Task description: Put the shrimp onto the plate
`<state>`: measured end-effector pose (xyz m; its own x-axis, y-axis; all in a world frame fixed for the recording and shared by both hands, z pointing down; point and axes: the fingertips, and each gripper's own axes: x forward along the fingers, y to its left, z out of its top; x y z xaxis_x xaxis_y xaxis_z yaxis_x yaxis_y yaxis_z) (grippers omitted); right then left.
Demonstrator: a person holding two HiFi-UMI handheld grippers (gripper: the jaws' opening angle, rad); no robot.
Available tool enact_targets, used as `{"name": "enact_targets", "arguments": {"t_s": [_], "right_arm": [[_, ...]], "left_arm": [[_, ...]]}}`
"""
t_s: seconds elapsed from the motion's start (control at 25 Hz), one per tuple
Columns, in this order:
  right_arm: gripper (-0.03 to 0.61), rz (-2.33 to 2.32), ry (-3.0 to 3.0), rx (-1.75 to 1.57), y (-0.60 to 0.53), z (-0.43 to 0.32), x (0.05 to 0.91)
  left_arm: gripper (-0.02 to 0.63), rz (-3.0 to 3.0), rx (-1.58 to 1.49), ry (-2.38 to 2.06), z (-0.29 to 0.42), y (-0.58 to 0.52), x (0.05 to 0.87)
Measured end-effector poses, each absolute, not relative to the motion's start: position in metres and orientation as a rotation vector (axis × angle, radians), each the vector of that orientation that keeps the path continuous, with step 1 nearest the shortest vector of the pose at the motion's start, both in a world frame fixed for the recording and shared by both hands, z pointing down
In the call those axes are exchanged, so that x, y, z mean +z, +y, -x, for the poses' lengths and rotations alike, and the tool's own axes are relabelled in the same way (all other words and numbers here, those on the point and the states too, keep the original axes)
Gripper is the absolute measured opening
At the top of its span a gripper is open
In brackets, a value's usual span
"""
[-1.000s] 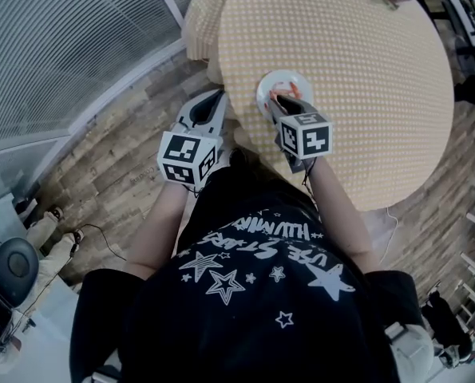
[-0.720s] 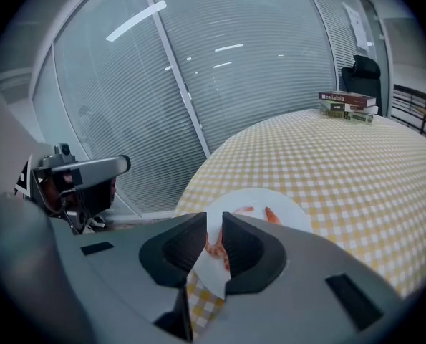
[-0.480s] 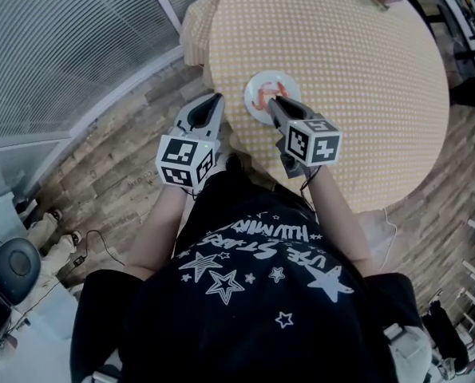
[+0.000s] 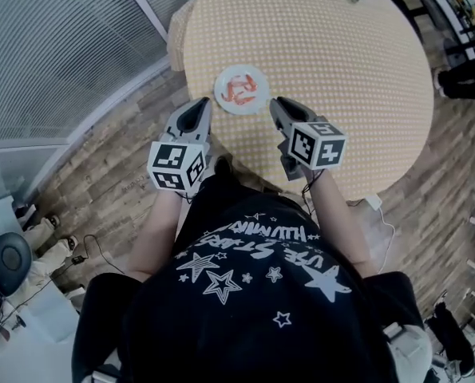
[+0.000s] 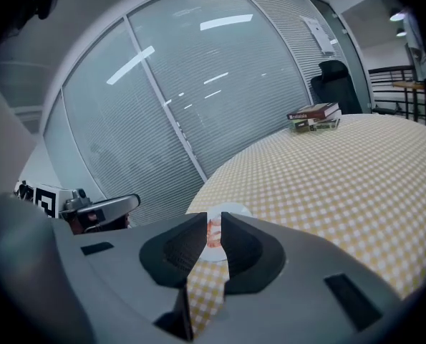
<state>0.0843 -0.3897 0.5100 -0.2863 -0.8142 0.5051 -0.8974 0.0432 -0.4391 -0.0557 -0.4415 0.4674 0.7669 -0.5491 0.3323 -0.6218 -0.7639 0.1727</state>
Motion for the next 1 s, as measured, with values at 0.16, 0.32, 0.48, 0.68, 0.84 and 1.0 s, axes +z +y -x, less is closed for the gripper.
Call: {"name": "enact_targets", "arguments": {"t_s": [0.16, 0.32, 0.48, 0.68, 0.84, 1.0], "right_arm": [[0.071, -1.807, -2.206, 1.048, -0.365, -0.105, 0.5], [0.071, -1.804, -2.239, 1.029, -0.345, -0.122, 0.491], [0.071, -1.794, -2.272, 1.026, -0.324, -0.14, 0.486], [0.071, -1.761, -2.313, 1.018, -0.292, -0.158, 0.483], [0.071, -1.722, -2.334, 1.034, -0.265, -0.172, 0.488], [0.071, -1.683, -2.35, 1.04, -0.243, -0.184, 0.492]], "left_arm": [[0.009, -2.711, 0.375, -0.926, 0.038, -0.418, 0.456], [0.009, -2.726, 0.361, -0.958, 0.024, -0.396, 0.444], [0.009, -2.731, 0.355, -0.992, 0.01, -0.372, 0.437], [0.009, -2.725, 0.369, -1.042, -0.002, -0.338, 0.433], [0.009, -2.68, 0.373, -1.138, 0.001, -0.316, 0.435], [0.009, -2.652, 0.402, -1.196, 0.002, -0.292, 0.438]]}}
